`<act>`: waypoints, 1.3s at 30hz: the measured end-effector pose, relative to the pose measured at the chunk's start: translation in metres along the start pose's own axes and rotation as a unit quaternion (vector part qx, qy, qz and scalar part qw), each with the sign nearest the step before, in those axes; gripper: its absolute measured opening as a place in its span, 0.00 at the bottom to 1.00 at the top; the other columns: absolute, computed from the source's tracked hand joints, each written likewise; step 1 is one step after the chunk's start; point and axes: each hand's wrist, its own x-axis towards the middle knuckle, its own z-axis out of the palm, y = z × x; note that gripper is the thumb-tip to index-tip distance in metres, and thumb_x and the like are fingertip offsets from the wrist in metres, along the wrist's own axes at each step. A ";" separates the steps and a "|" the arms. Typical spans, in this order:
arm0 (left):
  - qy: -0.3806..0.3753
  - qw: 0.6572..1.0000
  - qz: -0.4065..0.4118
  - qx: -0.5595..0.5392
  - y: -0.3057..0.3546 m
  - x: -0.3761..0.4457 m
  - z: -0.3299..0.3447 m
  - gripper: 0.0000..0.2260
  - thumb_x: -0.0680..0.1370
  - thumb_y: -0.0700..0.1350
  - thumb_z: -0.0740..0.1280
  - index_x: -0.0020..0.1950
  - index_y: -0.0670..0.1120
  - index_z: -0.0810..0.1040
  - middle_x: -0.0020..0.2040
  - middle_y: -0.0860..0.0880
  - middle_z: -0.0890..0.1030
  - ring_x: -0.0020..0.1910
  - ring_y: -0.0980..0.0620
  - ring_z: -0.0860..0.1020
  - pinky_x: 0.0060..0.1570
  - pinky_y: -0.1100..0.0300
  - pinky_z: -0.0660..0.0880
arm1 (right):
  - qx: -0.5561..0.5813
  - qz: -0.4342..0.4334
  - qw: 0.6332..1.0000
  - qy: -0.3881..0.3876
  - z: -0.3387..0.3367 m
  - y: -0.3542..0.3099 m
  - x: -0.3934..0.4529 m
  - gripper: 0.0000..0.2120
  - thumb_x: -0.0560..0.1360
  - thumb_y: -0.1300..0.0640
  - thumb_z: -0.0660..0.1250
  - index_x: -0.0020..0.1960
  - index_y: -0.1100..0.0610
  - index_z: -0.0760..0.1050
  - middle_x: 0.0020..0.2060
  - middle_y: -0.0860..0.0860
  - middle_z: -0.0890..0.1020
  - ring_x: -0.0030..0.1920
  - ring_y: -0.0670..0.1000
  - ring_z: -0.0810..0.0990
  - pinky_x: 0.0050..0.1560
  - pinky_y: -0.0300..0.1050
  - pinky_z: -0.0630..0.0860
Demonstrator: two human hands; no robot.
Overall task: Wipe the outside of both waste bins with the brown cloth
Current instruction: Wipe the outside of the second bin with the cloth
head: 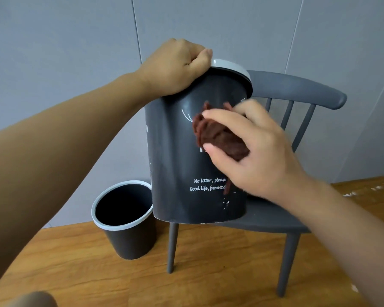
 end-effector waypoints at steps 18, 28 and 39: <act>-0.003 1.000 0.005 0.001 0.003 -0.001 -0.001 0.21 0.84 0.51 0.55 0.33 0.46 0.58 0.29 0.48 0.61 0.30 0.50 0.60 0.29 0.62 0.60 | 0.002 0.015 0.999 0.030 0.005 0.001 -0.080 0.18 0.74 0.51 0.76 0.59 0.60 0.85 0.44 0.55 0.81 0.42 0.53 0.81 0.45 0.46 0.81; 0.001 1.000 -0.012 0.001 0.000 0.001 0.002 0.21 0.84 0.52 0.55 0.34 0.46 0.58 0.29 0.48 0.61 0.28 0.53 0.62 0.28 0.61 0.58 | -0.004 0.098 0.992 0.074 0.029 0.025 -0.053 0.22 0.78 0.47 0.71 0.67 0.57 0.80 0.49 0.54 0.77 0.47 0.56 0.80 0.49 0.50 0.81; 0.003 1.000 -0.015 -0.016 -0.003 -0.002 0.000 0.21 0.84 0.53 0.55 0.34 0.46 0.58 0.29 0.50 0.60 0.28 0.53 0.61 0.30 0.58 0.58 | 0.056 0.013 0.998 0.026 0.005 -0.002 -0.055 0.17 0.75 0.51 0.75 0.60 0.60 0.84 0.45 0.55 0.80 0.42 0.53 0.80 0.48 0.39 0.78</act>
